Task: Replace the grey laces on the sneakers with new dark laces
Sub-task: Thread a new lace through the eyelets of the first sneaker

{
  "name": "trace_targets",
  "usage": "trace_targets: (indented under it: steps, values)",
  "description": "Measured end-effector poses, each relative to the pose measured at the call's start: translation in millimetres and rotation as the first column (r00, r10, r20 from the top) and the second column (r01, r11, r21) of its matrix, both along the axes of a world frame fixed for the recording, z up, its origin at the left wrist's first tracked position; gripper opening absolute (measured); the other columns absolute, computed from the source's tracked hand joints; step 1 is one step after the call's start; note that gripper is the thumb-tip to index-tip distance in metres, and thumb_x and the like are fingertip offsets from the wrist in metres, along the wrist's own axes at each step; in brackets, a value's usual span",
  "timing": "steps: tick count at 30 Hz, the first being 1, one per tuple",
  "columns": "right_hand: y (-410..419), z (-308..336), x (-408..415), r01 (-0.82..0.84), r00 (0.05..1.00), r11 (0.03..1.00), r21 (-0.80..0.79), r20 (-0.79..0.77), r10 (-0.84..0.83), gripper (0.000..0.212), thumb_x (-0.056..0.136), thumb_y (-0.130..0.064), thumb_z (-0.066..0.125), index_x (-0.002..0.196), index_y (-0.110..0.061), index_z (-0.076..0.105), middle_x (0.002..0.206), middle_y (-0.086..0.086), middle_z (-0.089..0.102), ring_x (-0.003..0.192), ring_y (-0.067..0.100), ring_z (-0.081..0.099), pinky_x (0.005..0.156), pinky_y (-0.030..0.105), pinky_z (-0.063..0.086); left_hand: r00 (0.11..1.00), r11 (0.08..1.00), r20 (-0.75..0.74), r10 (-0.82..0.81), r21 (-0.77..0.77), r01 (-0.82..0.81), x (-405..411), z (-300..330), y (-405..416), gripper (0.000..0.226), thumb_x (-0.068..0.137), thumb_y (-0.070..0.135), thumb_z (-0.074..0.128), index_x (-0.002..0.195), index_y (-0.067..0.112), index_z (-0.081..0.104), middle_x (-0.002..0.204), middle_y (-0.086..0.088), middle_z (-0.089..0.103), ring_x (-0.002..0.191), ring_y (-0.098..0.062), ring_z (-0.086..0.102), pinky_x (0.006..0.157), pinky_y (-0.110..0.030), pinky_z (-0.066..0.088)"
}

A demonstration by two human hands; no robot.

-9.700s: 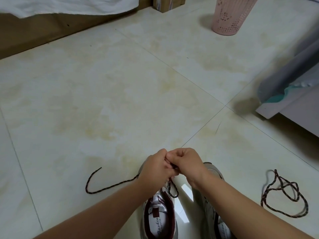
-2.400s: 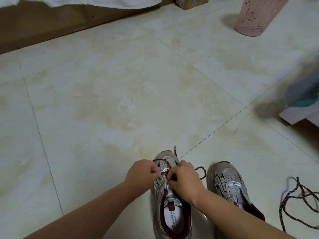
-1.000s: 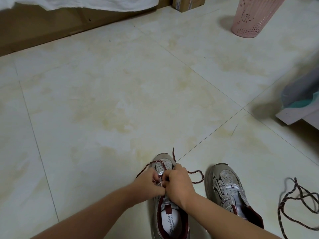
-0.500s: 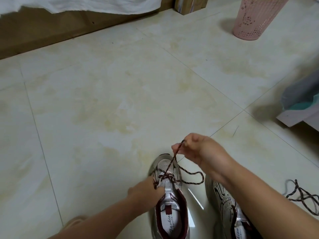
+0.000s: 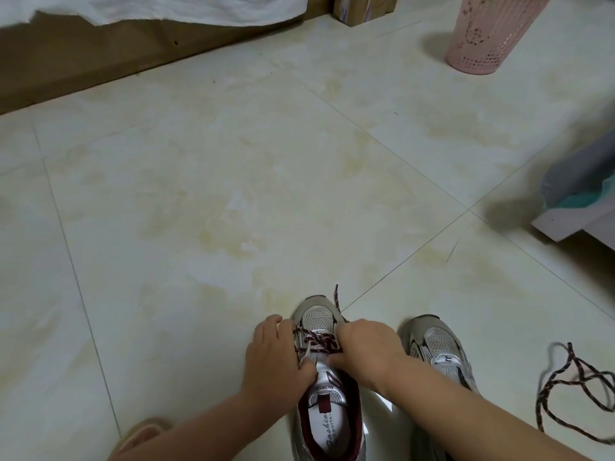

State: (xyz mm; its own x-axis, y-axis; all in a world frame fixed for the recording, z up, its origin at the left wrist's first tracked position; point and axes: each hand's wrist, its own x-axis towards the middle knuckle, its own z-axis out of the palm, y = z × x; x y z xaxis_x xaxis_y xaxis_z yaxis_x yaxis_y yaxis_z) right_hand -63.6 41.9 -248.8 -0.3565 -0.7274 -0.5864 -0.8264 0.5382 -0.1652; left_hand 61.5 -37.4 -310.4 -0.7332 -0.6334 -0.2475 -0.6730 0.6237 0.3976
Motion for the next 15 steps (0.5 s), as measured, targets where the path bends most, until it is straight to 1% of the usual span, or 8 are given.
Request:
trace_targets:
  steps: [2,4,6,8,9,11,13,15]
  values:
    - [-1,-2,-5,-0.019,0.999,1.0,0.023,0.032,0.018,0.021,0.09,-0.035,0.052,0.087,-0.015,0.051,0.099,0.009,0.063,0.094,0.027,0.06,0.065,0.028,0.034,1.0,0.985,0.0,0.031,0.172,-0.03,-1,-5,1,0.059,0.082,0.031,0.047,0.136,0.015,0.03,0.139,-0.003,0.031,0.126,-0.02,0.032,0.105,-0.029,0.031]
    - [-2,1,-15,0.023,0.992,0.999,0.027,0.123,-0.026,0.019,0.091,-0.03,0.051,0.08,-0.013,0.051,0.074,0.003,0.055,0.08,0.026,0.054,0.058,0.028,0.034,0.991,0.903,-0.053,0.126,0.42,-0.093,-2,-6,4,0.059,0.084,0.023,0.047,0.139,0.015,0.029,0.136,-0.005,0.038,0.12,-0.019,0.04,0.103,-0.029,0.034]
    - [0,5,-28,0.112,0.965,0.993,0.032,0.237,-0.116,0.026,0.092,-0.027,0.049,0.072,-0.01,0.05,0.06,0.001,0.042,0.067,0.021,0.045,0.054,0.028,0.031,0.972,0.81,-0.064,0.225,0.566,-0.15,-3,-5,8,0.056,0.08,0.027,0.043,0.135,0.017,0.037,0.126,-0.003,0.049,0.111,-0.017,0.048,0.097,-0.029,0.039]
    - [4,13,-40,0.164,0.948,0.986,0.026,0.274,-0.165,0.036,0.093,-0.026,0.049,0.062,-0.008,0.047,0.057,0.003,0.038,0.055,0.017,0.038,0.051,0.025,0.027,0.949,0.764,-0.061,0.308,0.61,-0.209,-3,-5,11,0.038,0.084,0.021,0.043,0.121,0.017,0.045,0.112,-0.003,0.057,0.1,-0.018,0.055,0.086,-0.027,0.042]
    - [5,18,-46,0.19,0.944,0.982,0.003,0.275,-0.184,0.038,0.093,-0.026,0.05,0.061,-0.007,0.051,0.056,0.003,0.04,0.052,0.014,0.036,0.05,0.024,0.027,0.94,0.753,-0.06,0.336,0.617,-0.229,-4,-4,12,0.028,0.087,0.015,0.043,0.115,0.018,0.046,0.107,-0.004,0.059,0.095,-0.018,0.056,0.081,-0.026,0.042]
    - [7,35,-56,0.278,0.922,0.956,-0.089,0.304,-0.24,0.034,0.093,-0.026,0.052,0.062,-0.012,0.058,0.057,0.0,0.045,0.052,0.01,0.038,0.051,0.022,0.03,0.928,0.742,-0.066,0.366,0.622,-0.249,-5,-5,13,0.022,0.088,0.009,0.043,0.108,0.018,0.045,0.103,-0.005,0.059,0.092,-0.018,0.056,0.076,-0.024,0.039]
    - [6,53,-66,0.43,0.856,0.878,-0.211,0.403,-0.323,0.034,0.093,-0.024,0.053,0.06,-0.017,0.054,0.054,-0.005,0.043,0.05,0.008,0.037,0.047,0.018,0.03,0.925,0.749,-0.067,0.375,0.61,-0.259,-6,-8,15,0.022,0.089,0.008,0.043,0.109,0.015,0.046,0.103,-0.007,0.059,0.092,-0.019,0.055,0.075,-0.024,0.037]
    - [3,72,-77,0.625,0.719,0.724,-0.291,0.576,-0.389,0.036,0.094,-0.021,0.052,0.058,-0.016,0.05,0.045,-0.009,0.037,0.043,0.008,0.029,0.04,0.017,0.024,0.919,0.751,-0.061,0.39,0.599,-0.279,-6,-12,16,0.023,0.089,0.009,0.042,0.111,0.012,0.047,0.105,-0.008,0.058,0.094,-0.02,0.055,0.078,-0.027,0.039]
